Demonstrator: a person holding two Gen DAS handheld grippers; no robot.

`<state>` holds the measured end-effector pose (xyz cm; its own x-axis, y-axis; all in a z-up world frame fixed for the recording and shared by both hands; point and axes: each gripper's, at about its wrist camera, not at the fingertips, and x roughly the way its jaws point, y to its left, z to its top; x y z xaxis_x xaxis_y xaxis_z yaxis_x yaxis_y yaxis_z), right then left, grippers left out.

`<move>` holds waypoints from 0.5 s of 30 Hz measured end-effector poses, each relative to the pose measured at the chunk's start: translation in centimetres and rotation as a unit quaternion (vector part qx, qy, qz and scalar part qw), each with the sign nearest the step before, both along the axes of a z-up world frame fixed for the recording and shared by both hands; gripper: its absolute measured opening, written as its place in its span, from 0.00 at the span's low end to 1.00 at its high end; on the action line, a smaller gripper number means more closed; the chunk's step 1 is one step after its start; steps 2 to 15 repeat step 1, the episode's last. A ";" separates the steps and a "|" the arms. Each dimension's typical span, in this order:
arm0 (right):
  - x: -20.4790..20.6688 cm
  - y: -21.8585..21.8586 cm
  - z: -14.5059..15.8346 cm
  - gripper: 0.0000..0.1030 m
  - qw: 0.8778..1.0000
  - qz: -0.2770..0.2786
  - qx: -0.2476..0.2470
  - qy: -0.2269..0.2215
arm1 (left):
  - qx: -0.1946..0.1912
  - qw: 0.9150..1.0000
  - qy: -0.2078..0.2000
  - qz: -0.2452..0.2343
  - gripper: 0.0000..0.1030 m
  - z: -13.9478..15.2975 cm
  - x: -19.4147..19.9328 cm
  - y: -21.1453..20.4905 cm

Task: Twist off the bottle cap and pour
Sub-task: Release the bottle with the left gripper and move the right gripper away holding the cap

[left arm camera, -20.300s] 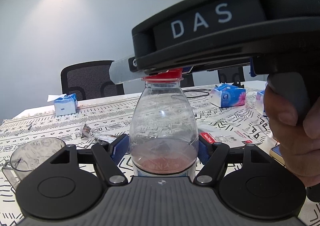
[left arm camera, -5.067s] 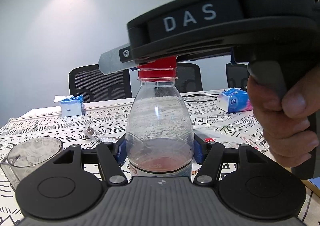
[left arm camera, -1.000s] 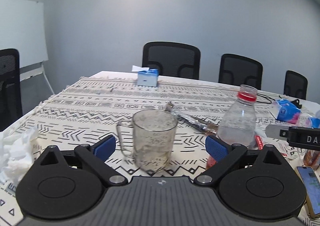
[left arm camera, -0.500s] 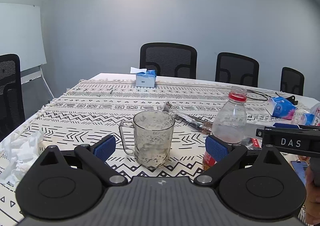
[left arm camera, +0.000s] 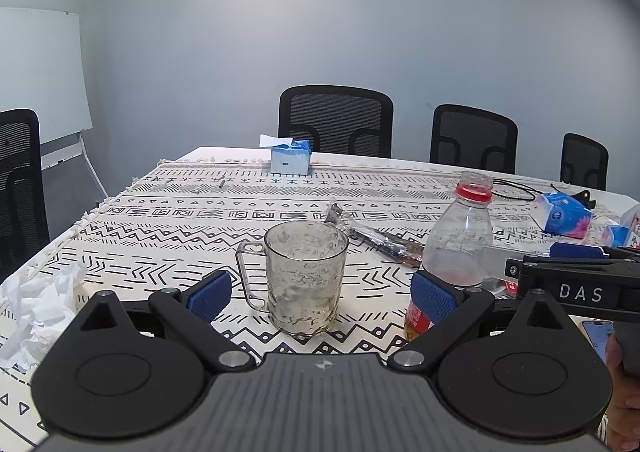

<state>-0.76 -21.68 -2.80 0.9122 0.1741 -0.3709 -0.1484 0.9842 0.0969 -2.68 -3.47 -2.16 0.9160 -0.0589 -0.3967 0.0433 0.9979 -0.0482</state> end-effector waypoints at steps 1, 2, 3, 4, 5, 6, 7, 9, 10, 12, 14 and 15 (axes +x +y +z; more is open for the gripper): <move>0.0 0.0 0.0 0.89 1.000 0.000 0.000 -0.001 | -0.001 1.000 0.001 0.000 0.95 0.0 0.0 0.0; 0.0 0.0 0.0 0.89 1.000 0.000 0.000 -0.001 | -0.001 1.000 0.001 0.000 0.95 0.0 0.0 0.0; 0.0 0.0 0.0 0.89 1.000 0.000 0.000 -0.001 | -0.001 1.000 0.001 0.000 0.95 0.0 0.0 0.0; 0.0 0.0 0.0 0.89 1.000 0.000 0.000 -0.001 | -0.001 1.000 0.001 0.000 0.95 0.0 0.0 0.0; 0.0 0.0 0.0 0.89 1.000 0.000 0.000 -0.001 | -0.001 1.000 0.001 0.000 0.95 0.0 0.0 0.0; 0.0 0.0 0.0 0.89 1.000 0.000 0.000 -0.001 | -0.001 1.000 0.001 0.000 0.95 0.0 0.0 0.0; 0.0 0.0 0.0 0.89 1.000 0.000 0.000 -0.001 | -0.001 1.000 0.001 0.000 0.95 0.0 0.0 0.0; 0.0 0.0 0.0 0.89 1.000 0.000 0.000 -0.001 | -0.001 1.000 0.001 0.000 0.95 0.0 0.0 0.0; 0.0 0.0 0.0 0.89 1.000 0.000 0.000 -0.001 | -0.001 1.000 0.001 0.000 0.95 0.0 0.0 0.0; 0.0 0.0 0.0 0.89 1.000 0.000 0.000 -0.001 | -0.001 1.000 0.001 0.000 0.95 0.0 0.0 0.0; 0.0 0.0 0.0 0.89 1.000 0.000 0.000 -0.001 | -0.001 1.000 0.001 0.000 0.95 0.0 0.0 0.0; 0.0 0.0 0.0 0.89 1.000 0.000 0.000 -0.001 | -0.001 1.000 0.001 0.000 0.95 0.0 0.0 0.0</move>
